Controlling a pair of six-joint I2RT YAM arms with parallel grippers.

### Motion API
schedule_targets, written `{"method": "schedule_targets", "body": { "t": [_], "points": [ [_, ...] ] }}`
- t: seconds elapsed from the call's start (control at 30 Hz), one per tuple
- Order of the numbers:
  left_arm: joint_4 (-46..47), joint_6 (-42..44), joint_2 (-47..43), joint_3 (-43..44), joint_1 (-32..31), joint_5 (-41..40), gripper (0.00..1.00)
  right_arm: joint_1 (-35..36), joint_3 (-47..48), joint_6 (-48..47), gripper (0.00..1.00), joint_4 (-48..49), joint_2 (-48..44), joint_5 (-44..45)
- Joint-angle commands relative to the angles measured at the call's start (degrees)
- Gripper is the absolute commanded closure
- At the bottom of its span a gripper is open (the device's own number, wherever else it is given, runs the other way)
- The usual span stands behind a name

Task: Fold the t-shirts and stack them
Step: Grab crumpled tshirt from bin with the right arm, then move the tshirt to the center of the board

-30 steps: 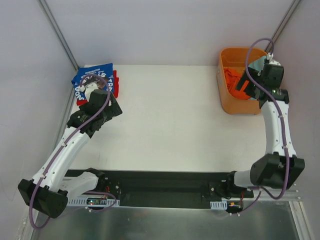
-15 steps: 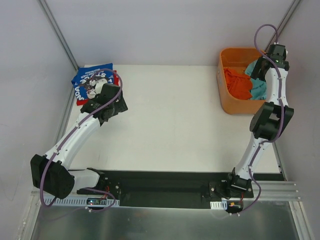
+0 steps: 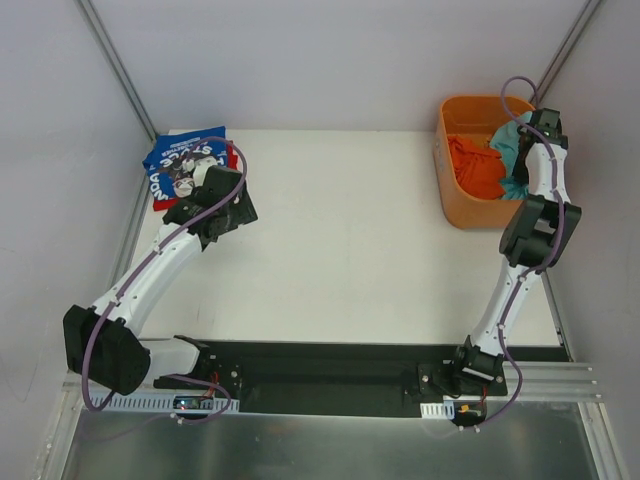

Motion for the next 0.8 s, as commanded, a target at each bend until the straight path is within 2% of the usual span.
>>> {"method": "schedule_targets", "body": {
  "t": [0.0, 0.03, 0.13, 0.2, 0.23, 0.33, 0.47, 0.67, 0.73, 0.77],
  "points": [
    [0.8, -0.7, -4.4, 1.7, 0.3, 2.1, 0.01, -0.5, 3.2, 0.2, 0.96, 0.7, -3.4, -3.7],
    [0.7, -0.7, -5.0, 1.7, 0.3, 2.3, 0.01, -0.5, 3.4, 1.1, 0.99, 0.9, -4.4, -6.0],
    [0.7, -0.8, -7.5, 1.6, 0.3, 3.9, 0.01, -0.5, 4.4, 3.7, 0.99, 1.6, -10.2, -12.6],
    [0.8, -0.8, -9.3, 1.2, 0.3, 5.1, 0.01, -0.5, 4.4, 5.6, 0.99, 2.3, -16.1, -17.3],
    [0.8, -0.7, -10.1, 0.6, 0.3, 7.1, 0.01, -0.5, 4.1, 7.0, 0.99, 2.6, -18.3, -23.9],
    [0.8, -0.5, -13.6, -1.7, 0.3, 10.2, 0.01, 0.2, 2.2, 12.0, 0.99, 5.1, -27.6, -35.9],
    [0.9, -0.6, -18.5, -5.0, 0.3, 12.3, 0.01, 4.2, 0.4, 16.6, 0.99, 9.0, -40.9, -43.6],
    [1.3, -0.5, -25.4, -8.9, 0.3, 16.9, 0.01, 21.7, 0.4, 16.3, 0.99, 14.1, -53.3, -44.8],
    [1.4, -0.6, -28.2, -10.7, 0.3, 18.1, 0.01, 28.5, -0.7, 22.8, 0.99, 18.5, -55.3, -49.8],
    [1.5, -0.7, -28.8, -11.1, 0.3, 18.5, 0.01, 29.7, -1.6, 25.0, 0.99, 22.6, -56.2, -51.3]
  ]
}}
